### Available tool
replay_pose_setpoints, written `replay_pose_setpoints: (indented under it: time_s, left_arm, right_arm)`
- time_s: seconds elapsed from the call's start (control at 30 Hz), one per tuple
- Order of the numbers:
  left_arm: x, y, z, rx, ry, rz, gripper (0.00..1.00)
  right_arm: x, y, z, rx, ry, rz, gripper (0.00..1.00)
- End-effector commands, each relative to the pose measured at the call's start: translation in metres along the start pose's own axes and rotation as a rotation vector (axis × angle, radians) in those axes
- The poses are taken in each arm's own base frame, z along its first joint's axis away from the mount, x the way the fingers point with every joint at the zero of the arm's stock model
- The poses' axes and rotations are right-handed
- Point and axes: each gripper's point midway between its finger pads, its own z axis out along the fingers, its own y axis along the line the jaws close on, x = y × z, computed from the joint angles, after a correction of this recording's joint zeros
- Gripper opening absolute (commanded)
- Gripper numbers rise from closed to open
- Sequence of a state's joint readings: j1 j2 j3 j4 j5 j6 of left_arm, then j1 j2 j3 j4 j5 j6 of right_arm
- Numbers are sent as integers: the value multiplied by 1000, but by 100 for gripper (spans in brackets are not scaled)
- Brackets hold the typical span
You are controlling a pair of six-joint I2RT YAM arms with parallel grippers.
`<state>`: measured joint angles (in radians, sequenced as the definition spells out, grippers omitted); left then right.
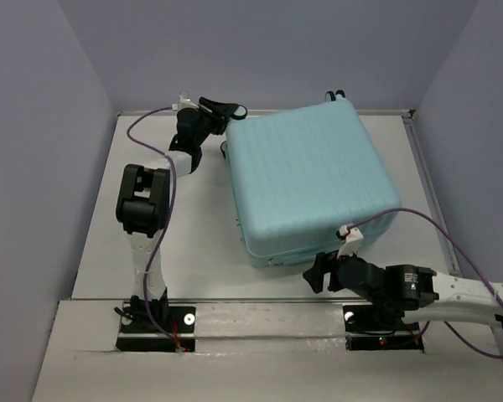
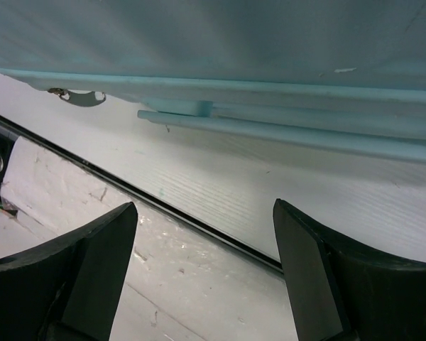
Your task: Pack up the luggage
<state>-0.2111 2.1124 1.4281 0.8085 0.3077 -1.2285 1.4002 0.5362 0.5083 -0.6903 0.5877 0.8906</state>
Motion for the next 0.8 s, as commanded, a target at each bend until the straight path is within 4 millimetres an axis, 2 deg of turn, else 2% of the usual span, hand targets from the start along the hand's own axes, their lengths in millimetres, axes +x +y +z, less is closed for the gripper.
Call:
replay_pose_setpoints:
  time_s: [0.0, 0.07, 0.13, 0.23, 0.3, 0.37, 0.4, 0.43, 0.47, 0.5, 0.53, 0.57, 0.63, 0.73, 0.77]
  left_arm:
    - [-53, -222, -54, 429, -126, 248, 6]
    - [-59, -242, -61, 428, -140, 282, 6]
    - [-64, -254, -66, 415, -155, 315, 6]
    - [-73, -261, -74, 382, -185, 342, 6]
    - [-82, -256, -81, 343, -213, 371, 6]
    - [-90, -244, -85, 308, -232, 383, 6]
    - [-90, -219, -85, 255, -230, 376, 6]
    - [-97, -212, -90, 238, -244, 380, 6]
    - [-95, -190, -89, 197, -240, 380, 6]
    - [-94, -180, -87, 177, -236, 406, 6]
    - [-91, -171, -85, 165, -222, 408, 6]
    - [-89, -163, -82, 154, -210, 406, 6]
    - [-82, -152, -76, 146, -173, 389, 6]
    - [-80, -141, -76, 127, -166, 375, 6]
    - [-80, -131, -79, 102, -172, 368, 6]
  right_arm:
    - [-28, 0, -7, 24, -91, 38, 83]
    - [-31, -1, -9, 30, -102, 37, 84]
    - [-32, -2, -10, 33, -104, 34, 84]
    - [-31, -7, -9, 59, -96, 35, 84]
    - [-32, -16, -6, 124, -85, 51, 82]
    - [-34, -22, -3, 172, -79, 58, 80]
    - [-37, -32, 2, 232, -87, 65, 76]
    - [-42, -36, 4, 262, -97, 73, 68]
    - [-44, -44, 6, 298, -101, 64, 59]
    - [-51, -56, 13, 359, -108, 90, 56]
    - [-54, -58, 17, 364, -106, 89, 51]
    - [-56, -60, 20, 361, -94, 61, 37]
    - [-62, -58, 27, 352, -108, 80, 33]
    - [-66, -69, 29, 403, -137, 109, 33]
    - [-66, -75, 31, 422, -132, 107, 33]
